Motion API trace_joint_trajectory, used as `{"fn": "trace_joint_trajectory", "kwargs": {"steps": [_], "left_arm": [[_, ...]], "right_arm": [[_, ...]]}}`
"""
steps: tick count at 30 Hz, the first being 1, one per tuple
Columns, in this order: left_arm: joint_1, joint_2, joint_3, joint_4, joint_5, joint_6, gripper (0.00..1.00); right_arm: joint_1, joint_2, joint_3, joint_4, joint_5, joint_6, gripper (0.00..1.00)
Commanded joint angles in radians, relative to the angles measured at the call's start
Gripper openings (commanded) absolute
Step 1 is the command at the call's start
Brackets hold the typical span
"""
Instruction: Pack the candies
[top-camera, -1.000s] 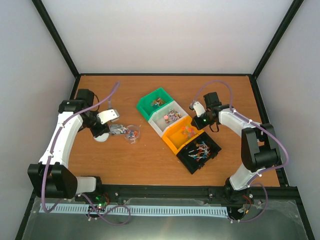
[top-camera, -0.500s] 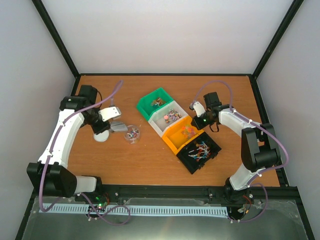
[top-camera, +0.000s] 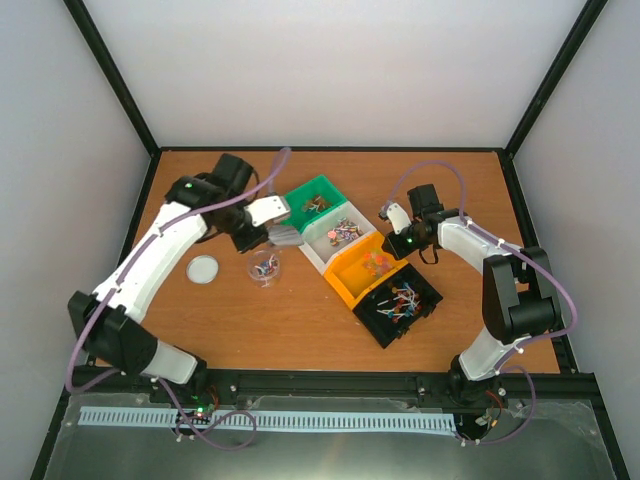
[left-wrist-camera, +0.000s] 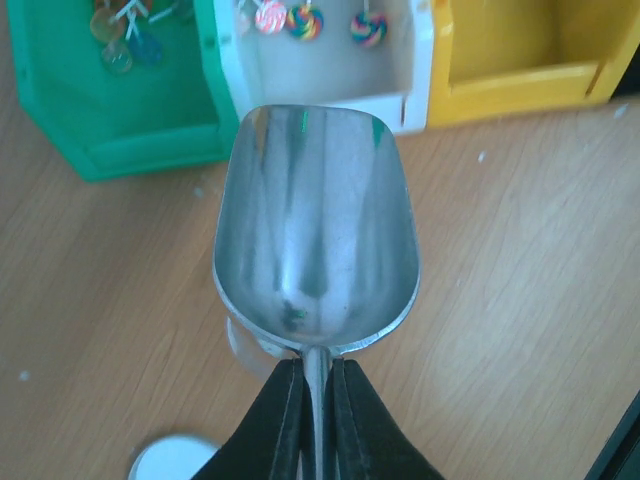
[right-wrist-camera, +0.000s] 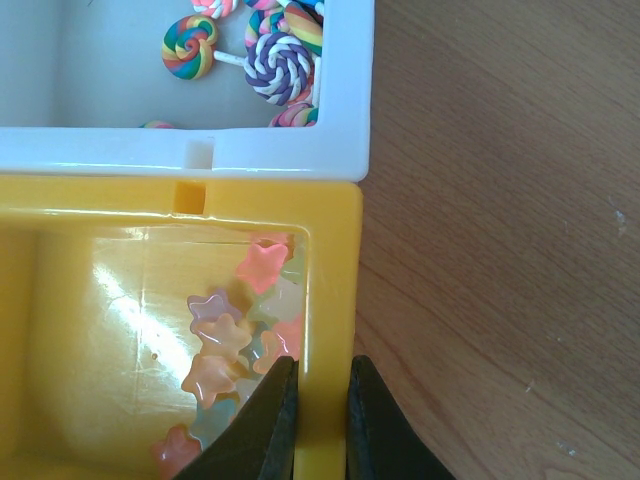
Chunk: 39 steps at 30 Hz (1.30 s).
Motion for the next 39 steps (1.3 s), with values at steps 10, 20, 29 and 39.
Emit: {"fn": "trace_joint_trajectory", "kwargs": {"steps": [10, 20, 29, 39], "left_arm": [[-0.201, 0.331, 0.185, 0.115, -0.074, -0.325, 0.01], [-0.215, 0.595, 0.376, 0.068, -0.143, -0.492, 0.01], [-0.216, 0.707, 0.273, 0.271, -0.083, -0.510, 0.01], [-0.216, 0.635, -0.042, 0.783, 0.078, -0.449, 0.01]], "right_arm": [[-0.002, 0.020, -0.016, -0.035, -0.022, -0.023, 0.03], [0.005, 0.023, -0.019, -0.036, -0.028, -0.025, 0.03], [0.020, 0.031, -0.026, -0.031, -0.033, -0.040, 0.03], [0.024, 0.038, -0.029, -0.029, -0.038, -0.052, 0.03]]}}
